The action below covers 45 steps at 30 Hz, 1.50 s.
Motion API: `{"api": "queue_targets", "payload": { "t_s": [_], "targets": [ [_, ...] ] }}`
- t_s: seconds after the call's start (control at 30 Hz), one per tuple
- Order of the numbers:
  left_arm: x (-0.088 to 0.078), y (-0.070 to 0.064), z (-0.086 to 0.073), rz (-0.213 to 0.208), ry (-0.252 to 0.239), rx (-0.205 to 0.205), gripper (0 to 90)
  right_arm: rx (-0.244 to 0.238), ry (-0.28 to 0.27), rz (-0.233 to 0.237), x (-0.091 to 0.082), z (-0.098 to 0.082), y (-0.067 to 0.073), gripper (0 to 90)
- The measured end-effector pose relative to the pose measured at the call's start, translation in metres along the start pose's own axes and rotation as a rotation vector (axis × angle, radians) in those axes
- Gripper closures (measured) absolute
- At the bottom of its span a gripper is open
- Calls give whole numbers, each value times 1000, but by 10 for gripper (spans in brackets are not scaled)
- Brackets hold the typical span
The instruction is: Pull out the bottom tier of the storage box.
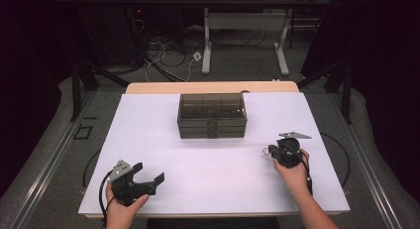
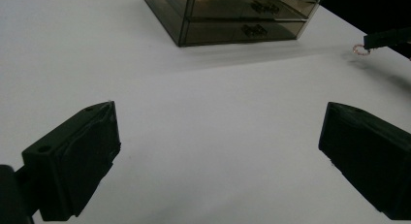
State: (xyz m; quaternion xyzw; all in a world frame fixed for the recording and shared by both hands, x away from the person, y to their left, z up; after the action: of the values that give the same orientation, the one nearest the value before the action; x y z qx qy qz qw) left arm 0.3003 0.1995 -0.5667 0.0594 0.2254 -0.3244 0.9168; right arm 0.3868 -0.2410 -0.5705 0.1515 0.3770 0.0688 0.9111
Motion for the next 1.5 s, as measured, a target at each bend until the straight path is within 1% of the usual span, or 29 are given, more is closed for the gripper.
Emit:
{"api": "queue_targets", "payload": {
  "t_s": [0.1, 0.13, 0.2, 0.3, 0.33, 0.4, 0.47, 0.53, 0.6, 0.7, 0.8, 0.83, 0.93, 1.1, 1.13, 1.4, 1.47, 1.5],
  "targets": [
    [0, 0, 0, 1, -1, -2, 12, -1, -1, -9, -1, -1, -3, 869],
    [0, 0, 0, 1, 0, -2, 11, 10, 1, -7, -2, -2, -5, 869],
    [0, 0, 0, -2, 3, -1, 11, 17, 1, -7, -2, -3, -8, 869],
    [0, 0, 0, -2, 4, 0, 11, 17, -2, -6, -2, -3, -11, 869],
    [0, 0, 0, -2, 4, 0, 12, 28, 0, -8, -3, -5, -12, 869],
    [0, 0, 0, -2, 5, 0, 11, 29, 0, -5, -3, -5, -13, 869],
    [0, 0, 0, -3, 6, 0, 12, 32, -1, -13, -3, -6, -16, 869],
    [0, 0, 0, -3, 7, 1, 11, 49, 3, -13, -3, -7, -18, 868],
    [0, 0, 0, -3, 7, 1, 11, 41, -1, -15, -3, -8, -20, 868],
    [0, 0, 0, -4, 7, 1, 11, 60, 5, -18, -3, -9, -20, 869],
    [0, 0, 0, -4, 8, 1, 11, 56, 5, -18, -2, -10, -23, 869],
    [0, 0, 0, 0, 4, 0, 12, 66, 9, -18, -2, -11, -23, 869],
    [0, 0, 0, 1, 0, 0, 11, 70, 6, -16, -1, -11, -24, 869],
    [0, 0, 0, 1, 0, 0, 12, 68, 13, -23, -1, -13, -27, 868],
    [0, 0, 0, 1, 0, 0, 11, 83, 18, -27, 0, -14, -27, 868],
    [-1, 0, 0, 0, -1, -1, 11, 91, 20, -25, 1, -15, -28, 862],
    [0, 0, 0, 1, -1, 0, 11, 93, 17, -23, 1, -16, -28, 846],
    [0, 0, 0, 1, 0, 0, 11, 94, 14, -23, 0, -16, -27, 823]
  ]
}}
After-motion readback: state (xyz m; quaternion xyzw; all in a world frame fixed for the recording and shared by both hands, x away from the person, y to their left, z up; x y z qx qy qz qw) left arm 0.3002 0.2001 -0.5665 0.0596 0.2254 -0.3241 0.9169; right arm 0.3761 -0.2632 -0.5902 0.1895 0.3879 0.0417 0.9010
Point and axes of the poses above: each handheld gripper's, and its own axes: x roughly forward along the jaws, z roughly out of its top, y roughly to its left, the point moved 5 cm from there along x, roughly forward along the jaws, and after that the axes turned 15 degrees about x, right-handed, at the moved point
